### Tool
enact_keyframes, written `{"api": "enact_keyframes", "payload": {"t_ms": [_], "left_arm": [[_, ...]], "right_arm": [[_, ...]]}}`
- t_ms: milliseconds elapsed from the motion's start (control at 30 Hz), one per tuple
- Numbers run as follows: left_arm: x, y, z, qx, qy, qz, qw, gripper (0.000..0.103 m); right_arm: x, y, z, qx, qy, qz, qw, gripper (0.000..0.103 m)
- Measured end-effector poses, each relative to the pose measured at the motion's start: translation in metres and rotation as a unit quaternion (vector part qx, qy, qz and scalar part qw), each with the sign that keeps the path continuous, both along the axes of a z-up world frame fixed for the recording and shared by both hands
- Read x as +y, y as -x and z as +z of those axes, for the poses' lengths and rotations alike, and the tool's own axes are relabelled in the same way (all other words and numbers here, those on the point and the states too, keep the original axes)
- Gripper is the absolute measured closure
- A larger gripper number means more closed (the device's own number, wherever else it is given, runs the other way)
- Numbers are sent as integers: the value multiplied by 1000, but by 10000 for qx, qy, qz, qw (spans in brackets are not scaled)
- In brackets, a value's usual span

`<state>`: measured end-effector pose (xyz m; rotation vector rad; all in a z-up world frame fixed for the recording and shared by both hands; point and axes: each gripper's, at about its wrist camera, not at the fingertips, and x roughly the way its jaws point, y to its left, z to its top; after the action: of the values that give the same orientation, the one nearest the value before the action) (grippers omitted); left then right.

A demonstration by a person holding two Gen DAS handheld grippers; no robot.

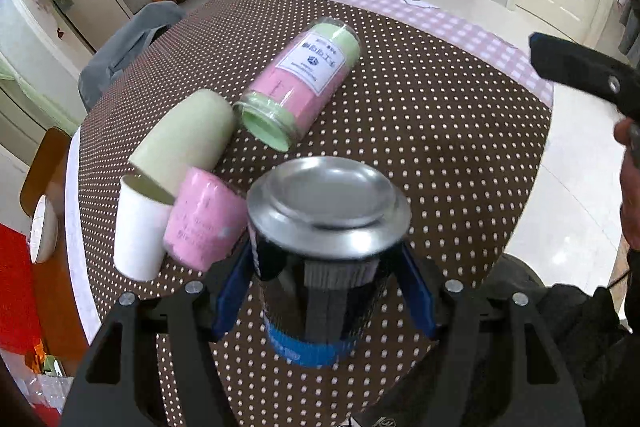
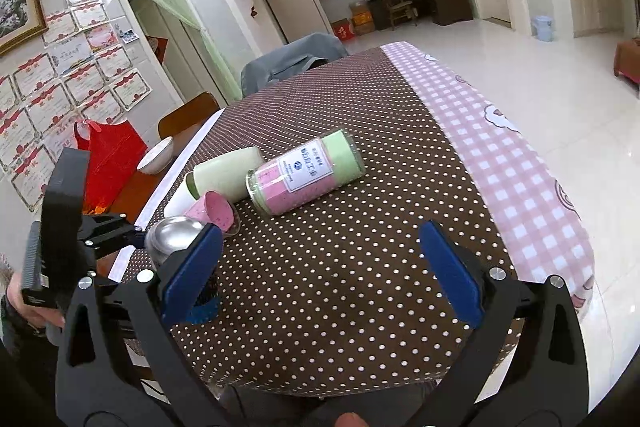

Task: Flip cup upside down
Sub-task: 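Lower the can onto its side near the right tool and open the left tool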

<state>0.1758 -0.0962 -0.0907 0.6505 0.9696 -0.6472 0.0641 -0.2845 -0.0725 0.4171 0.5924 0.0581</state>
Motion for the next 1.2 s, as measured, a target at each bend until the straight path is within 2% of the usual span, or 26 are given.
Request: {"api": "enact_keyframes", "payload": {"t_ms": [67, 200, 267, 333, 567, 833, 1200], "left_arm": [[-6, -7, -2, 188, 113, 60, 9997, 36], [-20, -14, -16, 198, -43, 183, 9996, 36], [-25, -17, -22, 104, -170, 234, 9995, 33], [-27, -17, -23, -176, -217, 274, 9992, 32], [-17, -11, -1, -538, 299, 397, 9973, 32], [15, 0, 26, -896, 912, 895, 9877, 32], [51, 17, 33, -1139, 1301, 1456, 9741, 32]], "right_arm": [[-4, -1, -4, 66, -42, -25, 10000, 6], [-7, -4, -12, 166, -87, -52, 9998, 6], [-8, -5, -15, 219, -105, -63, 9997, 6], [-9, -6, -18, 258, -118, -67, 9996, 6], [-2, -8, -18, 293, -106, -15, 9995, 6], [16, -14, -14, 301, -36, 142, 9994, 6], [38, -21, -8, 320, 89, 377, 9987, 6]]}}
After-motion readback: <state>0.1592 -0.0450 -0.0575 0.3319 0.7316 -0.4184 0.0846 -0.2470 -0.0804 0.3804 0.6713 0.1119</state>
